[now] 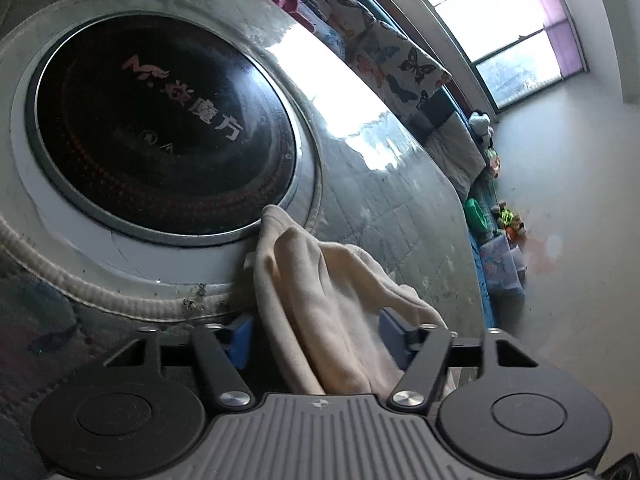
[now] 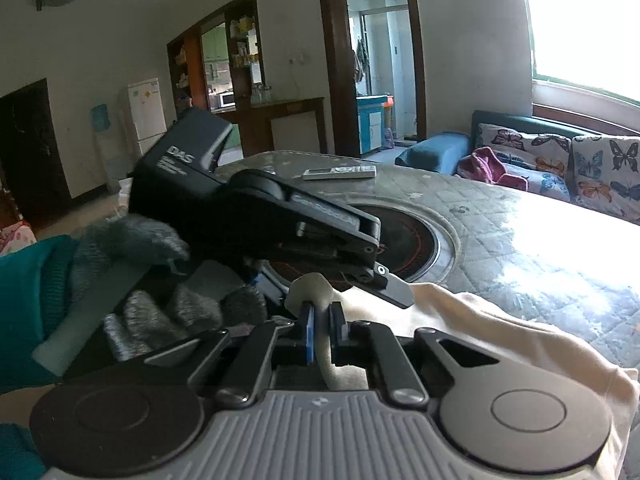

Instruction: Fold clothes

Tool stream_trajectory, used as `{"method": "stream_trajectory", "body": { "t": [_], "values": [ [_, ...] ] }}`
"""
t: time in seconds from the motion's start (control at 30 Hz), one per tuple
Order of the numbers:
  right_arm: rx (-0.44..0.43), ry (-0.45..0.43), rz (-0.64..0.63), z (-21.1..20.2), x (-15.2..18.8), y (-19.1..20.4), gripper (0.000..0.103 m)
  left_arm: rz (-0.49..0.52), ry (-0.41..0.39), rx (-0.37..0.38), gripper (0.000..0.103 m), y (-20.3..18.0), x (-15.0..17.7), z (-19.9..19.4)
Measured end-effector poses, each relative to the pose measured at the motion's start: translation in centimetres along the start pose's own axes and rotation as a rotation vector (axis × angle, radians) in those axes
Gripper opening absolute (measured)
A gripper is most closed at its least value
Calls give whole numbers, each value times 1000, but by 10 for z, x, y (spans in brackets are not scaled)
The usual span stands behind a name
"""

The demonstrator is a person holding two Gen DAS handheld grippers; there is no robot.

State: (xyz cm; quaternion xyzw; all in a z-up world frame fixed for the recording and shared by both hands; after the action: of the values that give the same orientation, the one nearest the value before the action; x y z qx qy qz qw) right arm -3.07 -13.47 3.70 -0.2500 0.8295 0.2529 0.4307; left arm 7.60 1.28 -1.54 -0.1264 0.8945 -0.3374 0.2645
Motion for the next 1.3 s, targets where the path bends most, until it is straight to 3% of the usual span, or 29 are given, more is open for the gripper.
{"method": "stream_trajectory", "body": {
  "t": [0.1,0.17,0.33,0.4,0.5,0.67,0.9,1.07,1.13,1.3],
  "values": [
    [-11,4,-2,-1,4,2,7,-36,7,4,24,8,1,3],
    [-9,-1,10,-5,8,0,8,-40,6,3,19,12,1,3],
    [66,-34,77,-26,14,-25,11,-15,4,-2,18,12,2,2],
    [123,-41,110,-35,15,-44,13,12,-1,-13,18,9,5,2],
    [238,-44,164,-48,20,-80,24,47,-10,-25,18,5,7,2],
    [406,-43,266,-63,37,-138,29,82,-13,-33,18,3,8,2],
    [493,-50,424,-64,57,-193,36,136,-12,-50,18,-2,10,2],
    [439,-67,516,-60,67,-206,35,187,-15,-68,18,-8,10,6],
    [418,-72,522,-58,67,-206,16,209,-19,-79,18,-11,10,8],
    [407,-129,512,-71,64,-196,10,252,-15,-106,16,-20,7,11]
  ]
}}
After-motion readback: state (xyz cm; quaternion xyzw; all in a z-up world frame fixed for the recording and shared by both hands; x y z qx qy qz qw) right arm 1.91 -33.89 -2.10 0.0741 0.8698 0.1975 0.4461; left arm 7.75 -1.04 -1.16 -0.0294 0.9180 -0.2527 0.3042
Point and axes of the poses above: each gripper's, at about its wrist camera, not at the fingertips, and z roughly the way its jaws point, y to its left, x to its underside, the point moved 5 cm from there along z, roughly the way its jaws point, and after that the axes turned 6 degrees about z, right-handed, at the moved point
